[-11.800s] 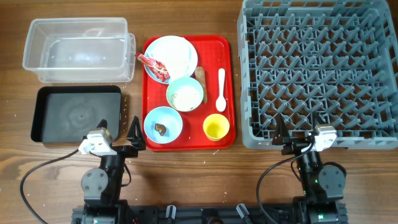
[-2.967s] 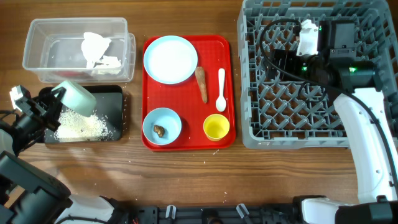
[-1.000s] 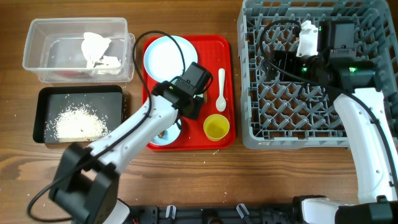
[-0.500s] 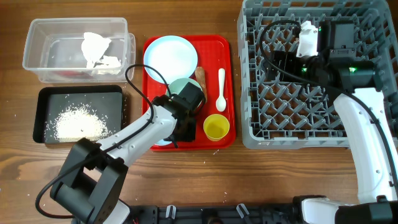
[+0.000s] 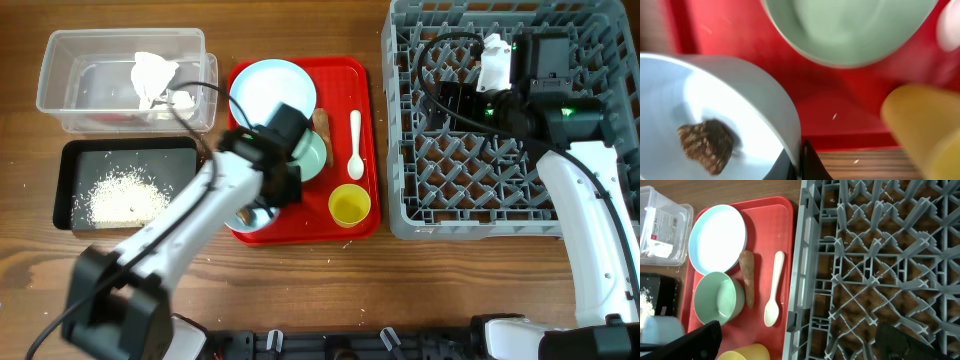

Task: Sort waste into correct bins and load items into the dishwasher rack
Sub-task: 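Grasp the blue bowl holding the brown food with the left gripper, then tip the blue bowl over the black tray to drop the brown food, then return the empty blue bowl to the red tray with the left gripper, then grasp the yellow cup with the left gripper and lift it up, then reach the right gripper to the yellow cup and take it from the left gripper, then lower the yellow cup into the grey rack and open the right gripper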

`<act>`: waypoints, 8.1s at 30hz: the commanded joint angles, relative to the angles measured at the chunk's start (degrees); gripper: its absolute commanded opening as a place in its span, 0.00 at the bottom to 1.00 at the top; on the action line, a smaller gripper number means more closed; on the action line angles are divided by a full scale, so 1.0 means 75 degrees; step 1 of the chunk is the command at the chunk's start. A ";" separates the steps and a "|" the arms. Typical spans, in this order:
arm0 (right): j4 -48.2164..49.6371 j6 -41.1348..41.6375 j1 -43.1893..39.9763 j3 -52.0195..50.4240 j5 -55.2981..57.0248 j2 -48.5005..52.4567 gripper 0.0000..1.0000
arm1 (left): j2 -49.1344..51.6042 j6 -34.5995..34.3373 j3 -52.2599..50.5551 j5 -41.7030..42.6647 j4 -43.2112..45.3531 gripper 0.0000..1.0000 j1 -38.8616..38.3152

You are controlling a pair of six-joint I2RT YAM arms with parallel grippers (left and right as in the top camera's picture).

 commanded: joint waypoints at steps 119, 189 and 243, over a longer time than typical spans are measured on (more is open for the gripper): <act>0.0370 0.0417 0.0061 0.0128 -0.0131 0.0344 1.00 | -0.0178 0.1696 -0.1795 0.1542 0.4039 0.04 -0.1387; 0.6111 -0.0009 0.2430 0.0128 -0.8504 0.1693 0.86 | -0.1413 -0.1373 -0.0726 1.0984 0.6382 0.04 0.4255; -0.4733 0.0731 0.0609 0.0542 0.2279 0.1323 0.46 | -0.1413 0.0965 -0.0729 0.1801 0.2667 0.32 0.4176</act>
